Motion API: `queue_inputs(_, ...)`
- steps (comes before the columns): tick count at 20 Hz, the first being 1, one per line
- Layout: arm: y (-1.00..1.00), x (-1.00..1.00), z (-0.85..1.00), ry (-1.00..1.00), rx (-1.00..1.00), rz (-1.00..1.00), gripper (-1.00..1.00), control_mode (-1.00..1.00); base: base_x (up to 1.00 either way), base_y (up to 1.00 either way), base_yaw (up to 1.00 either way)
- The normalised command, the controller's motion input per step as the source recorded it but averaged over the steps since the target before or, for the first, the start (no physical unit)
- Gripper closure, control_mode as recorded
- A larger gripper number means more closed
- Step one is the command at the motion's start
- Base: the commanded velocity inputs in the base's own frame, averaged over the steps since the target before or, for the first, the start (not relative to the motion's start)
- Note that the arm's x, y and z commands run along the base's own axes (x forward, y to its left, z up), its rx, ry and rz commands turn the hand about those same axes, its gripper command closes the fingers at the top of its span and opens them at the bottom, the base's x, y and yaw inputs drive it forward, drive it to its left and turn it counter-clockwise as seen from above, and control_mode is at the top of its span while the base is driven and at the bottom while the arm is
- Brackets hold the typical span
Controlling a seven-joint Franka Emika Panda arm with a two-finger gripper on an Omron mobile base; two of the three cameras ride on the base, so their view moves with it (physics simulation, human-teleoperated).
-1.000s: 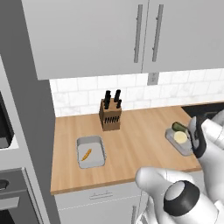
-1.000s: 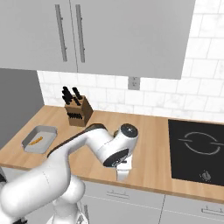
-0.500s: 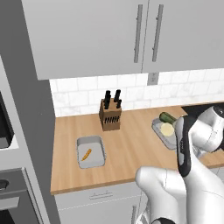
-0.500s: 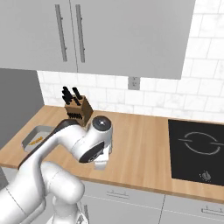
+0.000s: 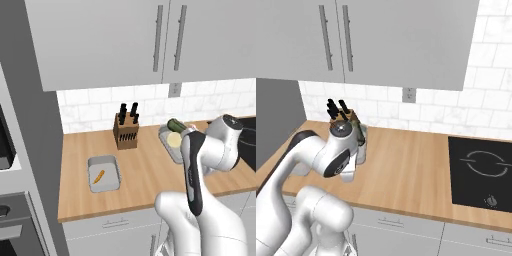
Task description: Take the meat container that has the shrimp and place it on the second highest rack of the freezer. Then take the vegetable container that has the mushroom and cucumber and place it on the highest rack of the freezer.
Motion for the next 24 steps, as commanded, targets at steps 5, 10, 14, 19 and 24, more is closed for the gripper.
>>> queue_inputs(5, 0.17, 0.00, 0.44, 0.00, 0.00, 0.00, 1.00, -1.00, 0.00, 0.00, 0.00)
queue_inputs(10, 0.04, -0.13, 0.12, 0.00, 0.00, 0.00, 1.00, -1.00, 0.00, 0.00, 0.00)
queue_inputs(14, 0.00, -0.31, 0.00, 0.00, 0.00, 0.00, 1.00, -1.00, 0.00, 0.00, 0.00)
queue_inputs(19, 0.00, 0.00, 0.00, 0.00, 0.00, 0.00, 1.00, 1.00, -0.94, 0.01, 0.04)
queue_inputs(24, 0.00, 0.00, 0.00, 0.00, 0.00, 0.00, 1.00, 1.00, -1.00, 0.30, 0.10)
